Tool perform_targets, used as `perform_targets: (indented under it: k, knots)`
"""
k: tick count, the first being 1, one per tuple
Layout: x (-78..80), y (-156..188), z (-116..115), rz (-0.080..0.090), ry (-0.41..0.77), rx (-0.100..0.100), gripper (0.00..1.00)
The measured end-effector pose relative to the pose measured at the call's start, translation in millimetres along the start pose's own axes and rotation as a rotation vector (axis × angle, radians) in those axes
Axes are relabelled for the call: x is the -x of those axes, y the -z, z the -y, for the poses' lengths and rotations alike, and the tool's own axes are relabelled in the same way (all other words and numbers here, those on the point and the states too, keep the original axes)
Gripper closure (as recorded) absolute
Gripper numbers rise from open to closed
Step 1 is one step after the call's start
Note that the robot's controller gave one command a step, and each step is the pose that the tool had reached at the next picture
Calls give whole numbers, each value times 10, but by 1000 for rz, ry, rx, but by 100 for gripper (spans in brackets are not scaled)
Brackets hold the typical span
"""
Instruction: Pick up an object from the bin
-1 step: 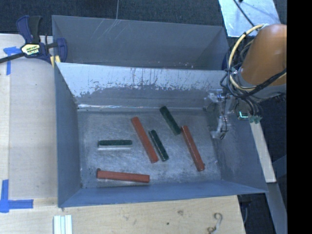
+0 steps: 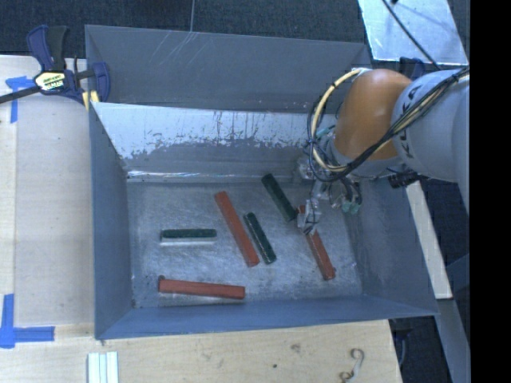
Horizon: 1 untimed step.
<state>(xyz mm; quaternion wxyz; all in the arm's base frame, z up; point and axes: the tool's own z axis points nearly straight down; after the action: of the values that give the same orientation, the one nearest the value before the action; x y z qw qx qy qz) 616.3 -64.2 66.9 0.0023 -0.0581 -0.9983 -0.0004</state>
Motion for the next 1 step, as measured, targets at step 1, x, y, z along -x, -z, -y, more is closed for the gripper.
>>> perform_targets:
  k: [1]
  knots:
    - [-197, 341, -209, 5, -126, 0, 0]
